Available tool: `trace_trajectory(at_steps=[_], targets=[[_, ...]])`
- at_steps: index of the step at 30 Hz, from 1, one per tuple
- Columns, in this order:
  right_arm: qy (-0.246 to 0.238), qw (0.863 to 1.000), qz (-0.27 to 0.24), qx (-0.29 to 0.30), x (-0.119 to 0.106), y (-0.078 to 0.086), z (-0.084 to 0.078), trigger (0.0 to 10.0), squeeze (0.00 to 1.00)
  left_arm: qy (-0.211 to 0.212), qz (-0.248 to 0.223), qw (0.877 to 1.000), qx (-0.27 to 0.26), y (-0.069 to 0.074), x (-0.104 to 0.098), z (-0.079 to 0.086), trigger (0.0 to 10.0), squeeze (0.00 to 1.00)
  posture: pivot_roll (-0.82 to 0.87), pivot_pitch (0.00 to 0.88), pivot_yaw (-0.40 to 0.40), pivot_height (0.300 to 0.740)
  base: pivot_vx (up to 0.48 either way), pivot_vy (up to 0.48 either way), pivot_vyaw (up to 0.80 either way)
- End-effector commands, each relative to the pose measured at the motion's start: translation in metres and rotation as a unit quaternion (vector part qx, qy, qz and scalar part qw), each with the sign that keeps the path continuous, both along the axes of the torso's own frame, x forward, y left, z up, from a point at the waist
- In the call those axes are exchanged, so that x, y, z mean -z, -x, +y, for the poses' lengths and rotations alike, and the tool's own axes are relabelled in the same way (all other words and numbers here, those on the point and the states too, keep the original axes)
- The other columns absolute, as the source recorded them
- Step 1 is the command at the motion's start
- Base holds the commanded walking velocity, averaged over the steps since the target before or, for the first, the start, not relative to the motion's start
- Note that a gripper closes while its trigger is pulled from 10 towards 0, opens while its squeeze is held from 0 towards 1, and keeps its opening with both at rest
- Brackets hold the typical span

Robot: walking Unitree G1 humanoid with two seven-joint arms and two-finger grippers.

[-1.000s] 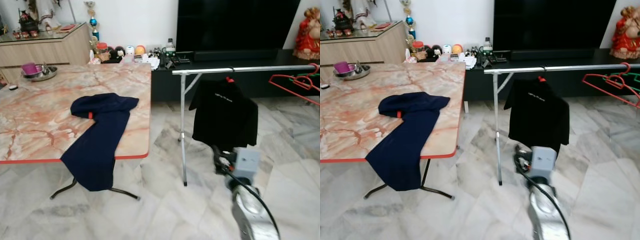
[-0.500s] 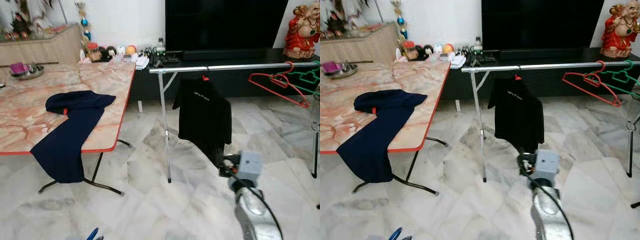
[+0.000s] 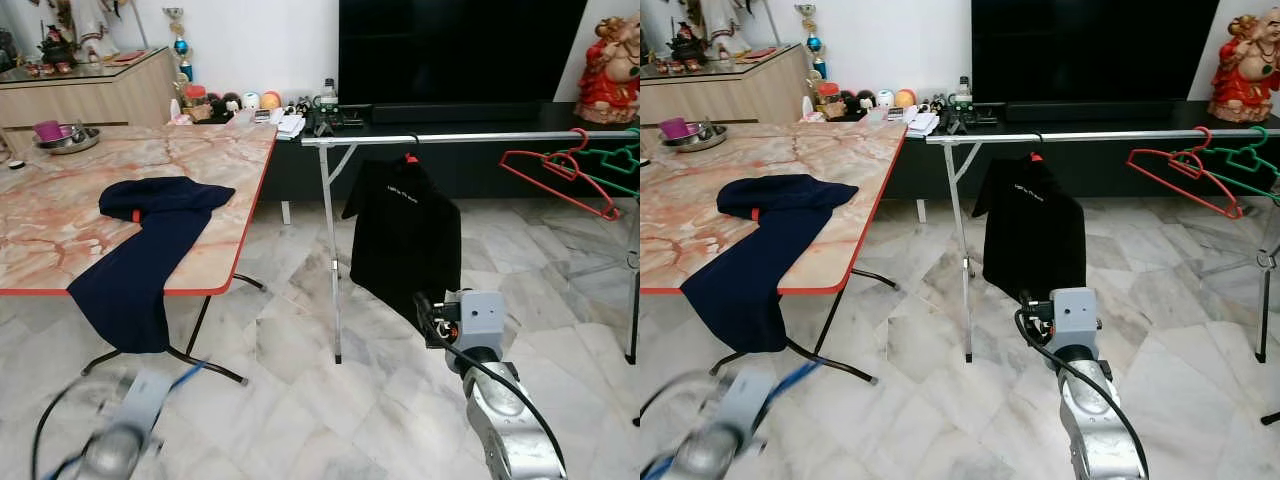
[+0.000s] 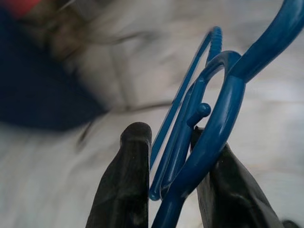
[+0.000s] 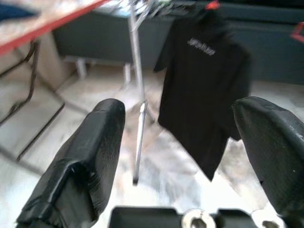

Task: Hang hanger

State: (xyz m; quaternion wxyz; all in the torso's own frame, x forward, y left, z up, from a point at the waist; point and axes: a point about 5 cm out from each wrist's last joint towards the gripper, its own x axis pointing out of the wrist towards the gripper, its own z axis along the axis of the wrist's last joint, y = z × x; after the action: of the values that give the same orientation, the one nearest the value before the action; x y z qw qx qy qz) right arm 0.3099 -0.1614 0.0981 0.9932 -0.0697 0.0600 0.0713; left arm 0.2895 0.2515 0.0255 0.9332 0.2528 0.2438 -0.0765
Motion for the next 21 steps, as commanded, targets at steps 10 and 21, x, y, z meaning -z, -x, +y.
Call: trace_trajectory(at_steps=[10, 21], targets=[[0.128, 0.919, 0.125, -0.352, 0.015, 0.028, 0.008, 10.0, 0.0, 0.01, 0.12, 0.924, 0.363, -0.002, -0.026, -0.075, 10.0, 0.0, 0.0, 0.0, 0.055, 0.74, 0.0, 0.0, 0.0], [0.11, 0.806, 0.176, -0.554, 0.011, 0.042, 0.021, 10.0, 0.0, 0.059, 0.171, 0.851, 0.492, -0.012, -0.043, -0.127, 10.0, 0.0, 0.01, 0.0, 0.073, 0.74, 0.0, 0.0, 0.0]])
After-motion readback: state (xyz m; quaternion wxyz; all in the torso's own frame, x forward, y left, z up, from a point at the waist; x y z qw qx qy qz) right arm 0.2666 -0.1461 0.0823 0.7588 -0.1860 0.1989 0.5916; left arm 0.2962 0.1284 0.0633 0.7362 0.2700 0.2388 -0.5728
